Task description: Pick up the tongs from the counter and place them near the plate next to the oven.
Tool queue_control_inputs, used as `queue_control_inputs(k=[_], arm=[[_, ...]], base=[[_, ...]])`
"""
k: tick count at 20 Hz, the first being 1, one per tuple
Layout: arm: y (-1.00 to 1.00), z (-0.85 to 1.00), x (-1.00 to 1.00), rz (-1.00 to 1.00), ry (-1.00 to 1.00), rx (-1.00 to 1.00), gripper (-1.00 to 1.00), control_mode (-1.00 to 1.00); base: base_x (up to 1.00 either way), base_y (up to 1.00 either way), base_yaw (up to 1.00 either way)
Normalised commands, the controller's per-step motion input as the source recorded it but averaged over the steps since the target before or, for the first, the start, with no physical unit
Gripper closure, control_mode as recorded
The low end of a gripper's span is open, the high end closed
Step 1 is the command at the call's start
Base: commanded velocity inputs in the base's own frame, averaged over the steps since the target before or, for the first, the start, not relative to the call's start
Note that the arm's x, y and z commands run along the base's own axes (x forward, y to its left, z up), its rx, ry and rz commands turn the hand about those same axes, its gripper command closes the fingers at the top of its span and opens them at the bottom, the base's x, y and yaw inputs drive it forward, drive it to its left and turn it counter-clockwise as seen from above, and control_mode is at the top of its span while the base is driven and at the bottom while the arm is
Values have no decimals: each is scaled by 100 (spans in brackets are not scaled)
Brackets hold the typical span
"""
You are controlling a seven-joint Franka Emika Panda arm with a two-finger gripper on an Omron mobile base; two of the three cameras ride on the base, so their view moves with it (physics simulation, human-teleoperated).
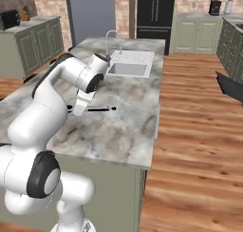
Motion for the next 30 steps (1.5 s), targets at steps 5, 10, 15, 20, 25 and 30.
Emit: queue_control_inputs(k=[5, 10, 15, 20, 25, 30], arm=[[0, 0, 0, 0, 0, 0, 100, 100], [0, 0, 0, 0, 0, 0, 100, 100], [0, 0, 0, 0, 0, 0, 100, 100], [0, 0, 0, 0, 0, 0, 100, 100], [0, 0, 0, 0, 0, 0, 100, 100], [0, 0, 0, 0, 0, 0, 100, 100]], base=[[-50, -35, -17], [-8, -63, -22], [0, -72, -5], [5, -74, 0], [16, -73, 0], [24, -69, 0]])
